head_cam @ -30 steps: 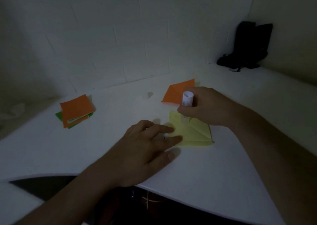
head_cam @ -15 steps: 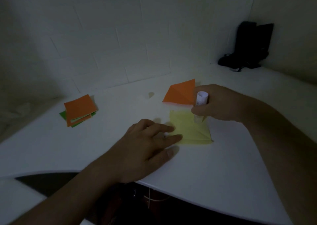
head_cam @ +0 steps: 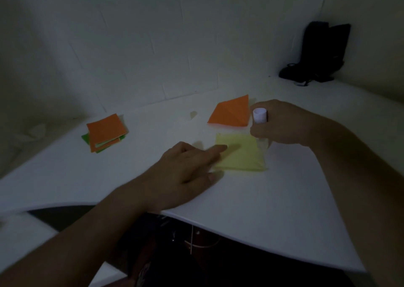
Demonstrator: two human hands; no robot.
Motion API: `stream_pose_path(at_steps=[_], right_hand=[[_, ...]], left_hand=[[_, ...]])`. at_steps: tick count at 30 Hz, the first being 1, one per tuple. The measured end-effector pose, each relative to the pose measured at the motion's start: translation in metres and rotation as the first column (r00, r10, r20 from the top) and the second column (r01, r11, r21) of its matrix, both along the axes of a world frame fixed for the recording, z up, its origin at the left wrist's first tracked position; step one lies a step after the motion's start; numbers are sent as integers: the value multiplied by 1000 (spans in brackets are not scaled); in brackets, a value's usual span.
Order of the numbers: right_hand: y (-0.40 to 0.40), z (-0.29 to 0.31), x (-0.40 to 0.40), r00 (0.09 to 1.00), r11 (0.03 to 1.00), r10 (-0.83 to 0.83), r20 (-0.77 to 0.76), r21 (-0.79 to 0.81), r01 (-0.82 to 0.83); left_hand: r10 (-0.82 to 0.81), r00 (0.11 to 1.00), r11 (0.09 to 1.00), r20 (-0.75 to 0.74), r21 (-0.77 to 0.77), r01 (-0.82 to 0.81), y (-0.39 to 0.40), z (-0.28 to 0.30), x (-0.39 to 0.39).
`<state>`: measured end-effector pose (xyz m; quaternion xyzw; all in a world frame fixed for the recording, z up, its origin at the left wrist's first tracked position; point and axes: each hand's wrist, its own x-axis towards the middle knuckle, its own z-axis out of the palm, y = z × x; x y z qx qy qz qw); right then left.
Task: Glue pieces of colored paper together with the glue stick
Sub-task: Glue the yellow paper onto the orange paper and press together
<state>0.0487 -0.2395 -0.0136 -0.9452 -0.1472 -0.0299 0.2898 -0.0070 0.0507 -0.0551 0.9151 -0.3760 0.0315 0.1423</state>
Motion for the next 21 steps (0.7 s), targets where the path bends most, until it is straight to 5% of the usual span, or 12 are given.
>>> stream_pose_path(at_steps=[4,7,10,15,21], right_hand=[[2,5,-4,999,998,-33,28,58,31],[11,9,-4,989,971,-81,121,232,51],[26,5,-4,983,975,-77,166,219,39],[40,-8,-7,984,992,-28,176,124,6],[46,-15,-7,978,997,6,208,76,-22]], left_hand=[[-7,1000,1000,15,-7,7,-6,-1,2],[83,996,983,-11,-165,-84,-16,-6,5],[171,985,961,13,-222,-164,-21,-11,9],[130,969,984,211,-149,-100,-20,-17,4],[94,972,996,214,-30,-90,-18,-18,-1]])
